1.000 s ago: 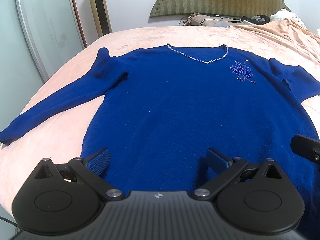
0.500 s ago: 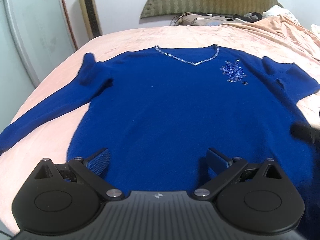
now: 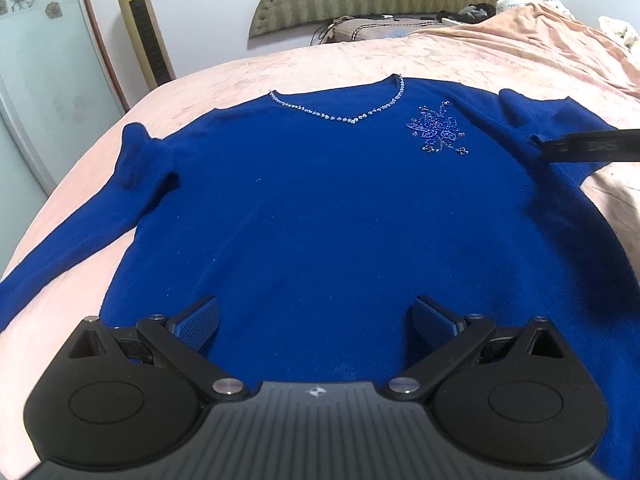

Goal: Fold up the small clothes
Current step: 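Grasp the sweater sleeve cuff with the right gripper and lift it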

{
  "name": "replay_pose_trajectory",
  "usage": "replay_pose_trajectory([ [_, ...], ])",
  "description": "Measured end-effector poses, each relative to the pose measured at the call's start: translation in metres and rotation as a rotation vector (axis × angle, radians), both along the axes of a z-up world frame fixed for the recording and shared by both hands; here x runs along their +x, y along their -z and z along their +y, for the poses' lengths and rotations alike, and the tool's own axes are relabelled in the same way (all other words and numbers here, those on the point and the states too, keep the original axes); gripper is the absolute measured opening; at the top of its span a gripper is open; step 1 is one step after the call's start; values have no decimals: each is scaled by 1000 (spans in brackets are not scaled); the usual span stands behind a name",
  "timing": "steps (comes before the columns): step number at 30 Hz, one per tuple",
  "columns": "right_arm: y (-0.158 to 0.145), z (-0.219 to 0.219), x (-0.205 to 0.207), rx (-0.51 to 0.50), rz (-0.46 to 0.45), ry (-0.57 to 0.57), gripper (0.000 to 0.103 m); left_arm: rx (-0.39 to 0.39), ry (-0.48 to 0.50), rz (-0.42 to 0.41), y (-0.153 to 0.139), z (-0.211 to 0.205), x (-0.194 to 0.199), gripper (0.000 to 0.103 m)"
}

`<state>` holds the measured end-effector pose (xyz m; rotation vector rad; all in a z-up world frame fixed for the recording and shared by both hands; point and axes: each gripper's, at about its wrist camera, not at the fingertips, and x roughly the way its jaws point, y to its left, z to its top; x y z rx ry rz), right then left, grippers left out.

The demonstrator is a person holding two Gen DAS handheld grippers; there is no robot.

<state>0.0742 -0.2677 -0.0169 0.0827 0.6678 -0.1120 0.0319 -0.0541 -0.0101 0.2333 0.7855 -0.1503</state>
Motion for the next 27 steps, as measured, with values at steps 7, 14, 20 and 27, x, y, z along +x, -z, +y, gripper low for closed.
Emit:
replay_pose_trajectory([
  [7, 0, -24, 16, 70, -1, 53, 11, 16, -1, -10, 1, -1, 3, 103],
  [14, -20, -98, -9, 4, -57, 207, 4, 21, 0, 4, 5, -1, 7, 103],
  [20, -38, -190, -13, -190, -81, 442, 4, 26, -5, 5, 5, -2, 9, 103],
  [27, -21, -296, -20, -132, 2, 654, 7, 43, -6, 3, 5, -7, 10, 103],
])
